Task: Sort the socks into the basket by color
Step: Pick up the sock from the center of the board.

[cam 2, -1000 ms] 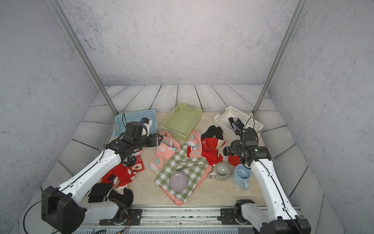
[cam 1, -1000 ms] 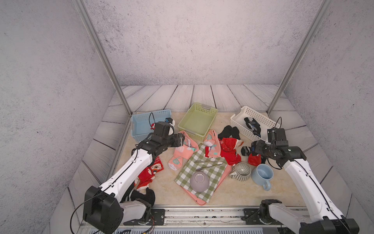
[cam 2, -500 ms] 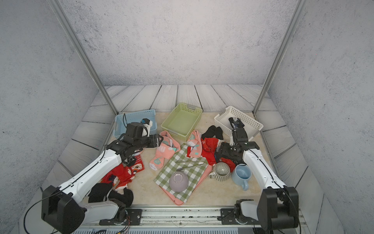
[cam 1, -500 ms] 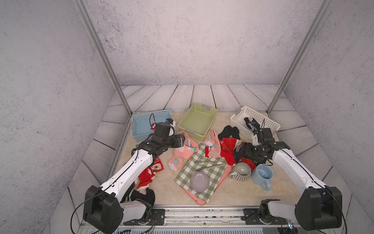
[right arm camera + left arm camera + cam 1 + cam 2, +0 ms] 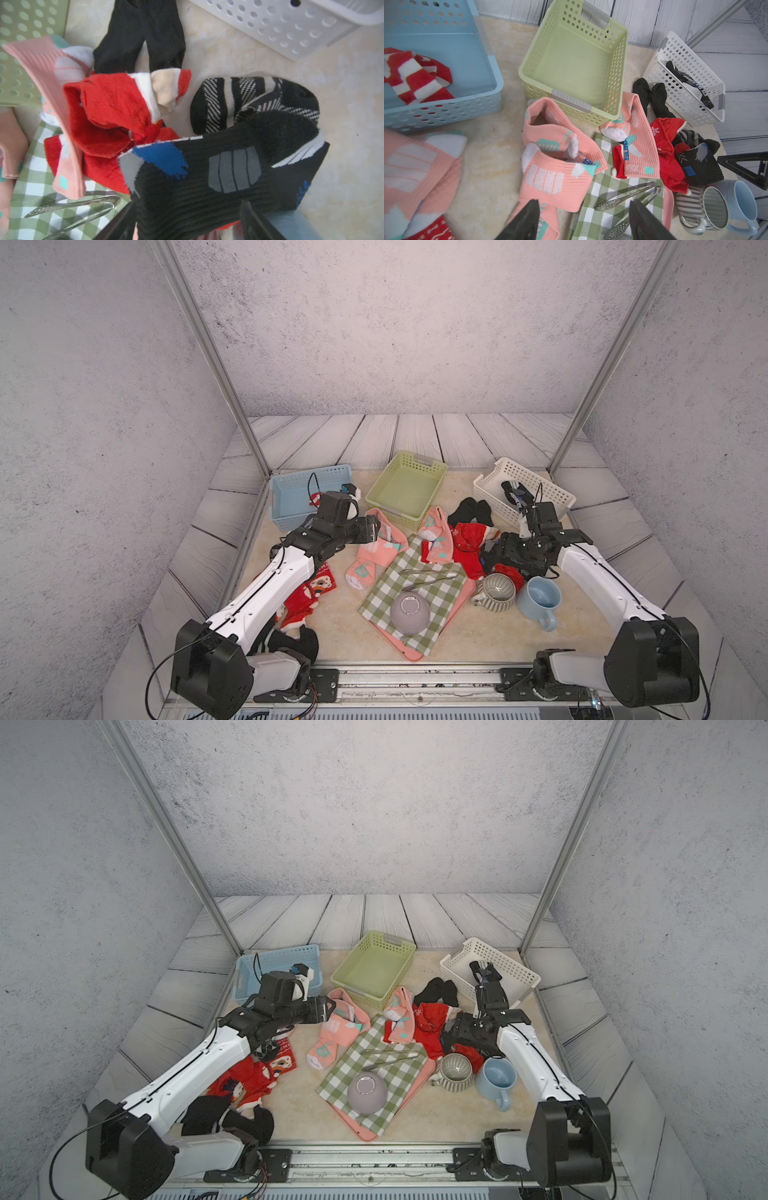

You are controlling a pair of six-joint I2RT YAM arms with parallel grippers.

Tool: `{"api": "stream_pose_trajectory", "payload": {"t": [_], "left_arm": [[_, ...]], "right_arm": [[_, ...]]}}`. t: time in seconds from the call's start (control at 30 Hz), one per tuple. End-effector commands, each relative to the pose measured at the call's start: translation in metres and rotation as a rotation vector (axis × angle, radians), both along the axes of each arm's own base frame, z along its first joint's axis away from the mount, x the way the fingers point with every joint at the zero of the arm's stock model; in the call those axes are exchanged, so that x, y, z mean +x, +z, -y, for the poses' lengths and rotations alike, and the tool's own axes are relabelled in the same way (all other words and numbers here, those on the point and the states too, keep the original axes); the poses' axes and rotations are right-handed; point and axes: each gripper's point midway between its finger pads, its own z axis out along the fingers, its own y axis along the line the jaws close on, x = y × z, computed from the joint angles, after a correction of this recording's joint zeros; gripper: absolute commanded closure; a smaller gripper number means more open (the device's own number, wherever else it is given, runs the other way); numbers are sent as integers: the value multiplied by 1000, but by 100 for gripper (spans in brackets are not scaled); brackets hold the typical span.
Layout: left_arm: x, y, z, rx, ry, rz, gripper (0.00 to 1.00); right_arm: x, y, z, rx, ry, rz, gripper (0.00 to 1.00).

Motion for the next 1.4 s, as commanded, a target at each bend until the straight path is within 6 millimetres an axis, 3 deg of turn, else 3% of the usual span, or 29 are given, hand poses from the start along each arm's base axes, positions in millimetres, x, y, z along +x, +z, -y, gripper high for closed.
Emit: {"api": "stream_pose_trajectory", "payload": {"t": [0.0,0.13,0.23,0.4,0.63,0.73,0.87,0.97,1.27,1.37], "left_arm": [[-2,-6,4,-2,-5,-13,29],[-1,-7,5,-2,-5,-16,29],[-2,-7,4,4,-6,-15,29],[-2,-8,4,8,-8,-19,29],[1,-8,7,-1,-7,-20,29],[1,-8,7,1,-8,-20,29],[1,-7,8,3,-9,-19,29],[1,-7,8,5,-9,-19,29],[2,-10,10,8,-11,-23,30],[2,-10,11,7,-13,-23,30]], "right_arm": [[4,17,-19,-9,85,50,24],[-1,0,-23,-72,110,-36,29],[-7,-9,-15,-120,86,-83,37],[-15,-16,-10,-159,96,-117,40],[-14,-19,-24,-128,128,-113,67],[-12,-20,-25,-126,130,-118,63],[-12,-24,-25,-127,133,-138,43],[-12,-29,-26,-128,135,-146,43],[-11,-10,-19,-153,115,-87,93],[-12,-1,-19,-150,111,-72,95]]}}
